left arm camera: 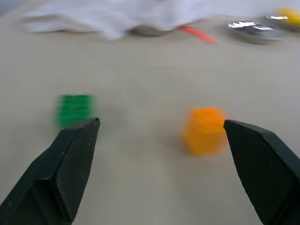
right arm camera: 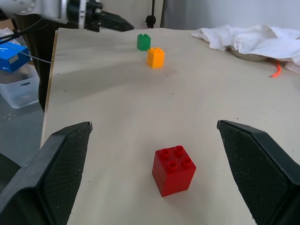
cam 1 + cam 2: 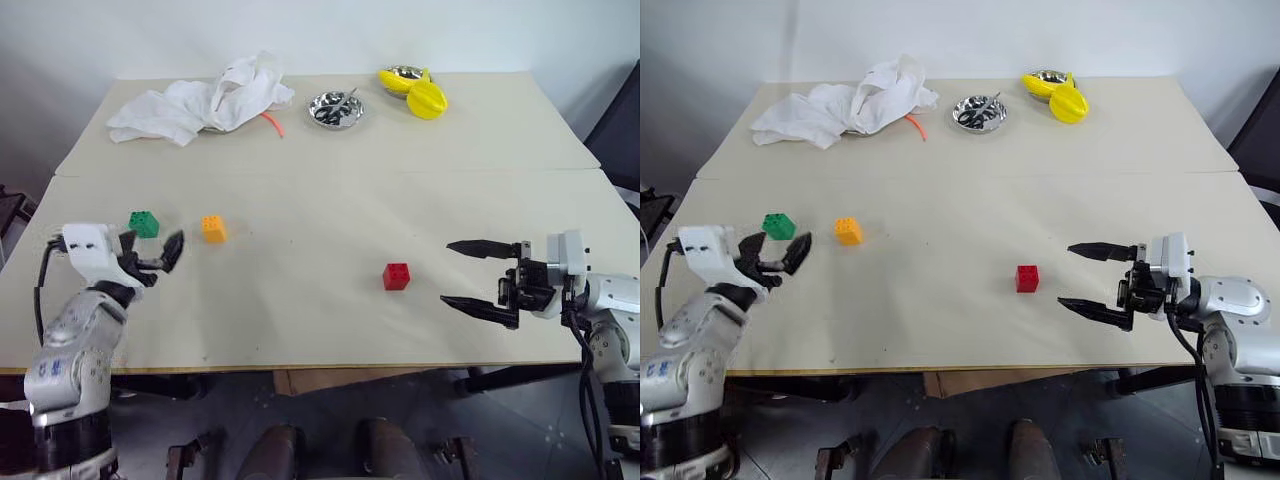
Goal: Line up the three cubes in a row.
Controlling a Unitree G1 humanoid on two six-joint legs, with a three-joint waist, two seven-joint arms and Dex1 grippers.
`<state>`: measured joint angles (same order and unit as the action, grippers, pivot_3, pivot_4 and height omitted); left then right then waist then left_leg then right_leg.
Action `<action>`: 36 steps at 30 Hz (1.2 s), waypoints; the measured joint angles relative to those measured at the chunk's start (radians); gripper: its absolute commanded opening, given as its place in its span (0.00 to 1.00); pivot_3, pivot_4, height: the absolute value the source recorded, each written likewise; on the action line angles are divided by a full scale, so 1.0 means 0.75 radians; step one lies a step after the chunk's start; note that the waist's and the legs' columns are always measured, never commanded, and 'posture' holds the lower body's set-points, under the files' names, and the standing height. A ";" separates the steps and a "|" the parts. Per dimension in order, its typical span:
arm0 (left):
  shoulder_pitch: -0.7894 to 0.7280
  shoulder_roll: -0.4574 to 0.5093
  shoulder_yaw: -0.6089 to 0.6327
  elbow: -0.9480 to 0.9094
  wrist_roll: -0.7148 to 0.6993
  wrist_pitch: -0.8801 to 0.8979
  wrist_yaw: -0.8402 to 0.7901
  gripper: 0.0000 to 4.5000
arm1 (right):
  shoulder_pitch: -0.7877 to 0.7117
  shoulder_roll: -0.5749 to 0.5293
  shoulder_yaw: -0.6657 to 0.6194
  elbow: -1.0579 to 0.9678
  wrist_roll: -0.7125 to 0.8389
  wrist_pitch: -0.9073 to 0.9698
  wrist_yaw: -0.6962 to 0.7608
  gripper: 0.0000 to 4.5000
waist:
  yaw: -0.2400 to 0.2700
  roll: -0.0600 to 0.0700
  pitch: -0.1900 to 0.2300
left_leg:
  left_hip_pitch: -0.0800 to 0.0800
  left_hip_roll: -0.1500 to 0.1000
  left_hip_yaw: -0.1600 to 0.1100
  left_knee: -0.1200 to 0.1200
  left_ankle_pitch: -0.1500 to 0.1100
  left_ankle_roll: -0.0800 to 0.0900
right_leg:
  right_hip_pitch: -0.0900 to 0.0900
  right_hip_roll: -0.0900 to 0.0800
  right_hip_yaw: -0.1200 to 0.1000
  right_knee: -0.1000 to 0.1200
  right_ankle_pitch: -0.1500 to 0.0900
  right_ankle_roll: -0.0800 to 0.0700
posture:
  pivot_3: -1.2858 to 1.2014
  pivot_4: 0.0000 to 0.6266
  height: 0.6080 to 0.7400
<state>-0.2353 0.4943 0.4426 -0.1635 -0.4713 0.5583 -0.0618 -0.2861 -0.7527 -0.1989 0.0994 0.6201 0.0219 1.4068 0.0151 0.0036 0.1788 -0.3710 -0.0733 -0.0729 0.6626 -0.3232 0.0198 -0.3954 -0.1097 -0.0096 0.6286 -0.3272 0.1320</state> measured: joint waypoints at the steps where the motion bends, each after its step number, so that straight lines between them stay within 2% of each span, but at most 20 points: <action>1: -0.037 0.009 -0.005 0.046 0.025 0.000 0.013 1.00 | -0.005 0.004 0.000 0.001 -0.004 0.000 -0.002 1.00 | 0.002 0.000 0.000 | 0.000 -0.001 0.000 0.000 0.000 0.000 | 0.001 -0.001 0.000 0.000 0.000 0.000 | 0.52 0.24 1.00; 5: -0.264 0.036 -0.058 0.340 0.123 -0.023 0.031 1.00 | -0.058 0.029 0.012 0.007 -0.019 0.001 -0.015 1.00 | 0.016 -0.001 0.000 | 0.000 -0.002 -0.001 0.002 0.000 0.001 | 0.001 -0.002 -0.003 0.001 0.000 0.000 | 0.52 0.24 1.00; 11: -0.453 0.070 -0.140 0.711 0.246 -0.155 -0.042 1.00 | -0.065 0.057 0.011 -0.002 -0.027 0.001 -0.039 1.00 | 0.013 -0.002 0.001 | -0.001 -0.002 -0.001 0.001 0.000 0.001 | 0.000 -0.002 -0.013 0.000 0.000 0.001 | 0.52 0.24 1.00; 16: -0.570 0.090 -0.161 0.929 0.294 -0.217 -0.098 1.00 | -0.026 0.069 0.009 -0.046 -0.027 0.002 -0.061 1.00 | 0.011 -0.003 0.001 | -0.001 -0.002 -0.001 0.002 0.000 0.001 | 0.000 -0.002 -0.013 0.001 0.000 0.001 | 0.52 0.24 1.00; 19: -0.589 0.090 -0.163 1.003 0.305 -0.233 -0.126 0.87 | -0.015 0.076 0.008 -0.056 -0.027 0.002 -0.075 1.00 | 0.008 -0.003 0.001 | -0.001 -0.002 0.000 0.002 0.000 0.001 | -0.001 -0.002 -0.013 0.002 0.000 0.001 | 0.52 0.24 1.00; 27: -0.560 0.120 -0.163 0.986 0.307 -0.175 -0.180 0.34 | 0.024 0.078 0.008 -0.079 -0.027 -0.002 -0.089 1.00 | 0.010 -0.004 0.001 | -0.002 -0.002 0.000 0.002 0.000 0.001 | -0.001 -0.002 -0.013 0.009 0.000 0.001 | 0.52 0.24 1.00; 29: -0.547 0.129 -0.160 0.962 0.302 -0.183 -0.218 0.33 | 0.028 0.078 0.007 -0.078 -0.027 -0.005 -0.090 1.00 | 0.010 -0.004 0.001 | -0.002 -0.002 -0.001 0.003 0.000 0.001 | -0.002 -0.003 -0.013 0.010 0.000 0.001 | 0.52 0.24 1.00; 32: -0.467 0.189 -0.146 0.877 0.231 -0.322 -0.490 0.33 | 0.045 0.078 -0.007 -0.077 -0.027 -0.014 -0.090 1.00 | 0.008 -0.005 0.001 | -0.002 -0.002 -0.001 0.002 0.000 0.001 | -0.002 -0.003 -0.013 0.009 0.000 0.001 | 0.52 0.24 1.00; 36: -0.300 0.371 -0.115 0.666 0.047 -0.475 -1.058 0.33 | 0.084 0.052 -0.044 -0.079 -0.024 -0.017 -0.087 1.00 | -0.006 -0.005 0.001 | -0.002 -0.001 -0.001 0.000 -0.001 0.001 | -0.001 -0.004 -0.010 0.000 0.000 0.000 | 0.52 0.24 1.00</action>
<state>-0.4602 0.7728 0.3561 0.3360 -0.4362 0.2021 -0.8552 -0.2234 -0.7139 -0.2319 0.0401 0.6021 0.0092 1.3419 0.0102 0.0000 0.1797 -0.3727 -0.0741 -0.0735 0.6629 -0.3236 0.0203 -0.3961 -0.1129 -0.0173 0.6288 -0.3270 0.1323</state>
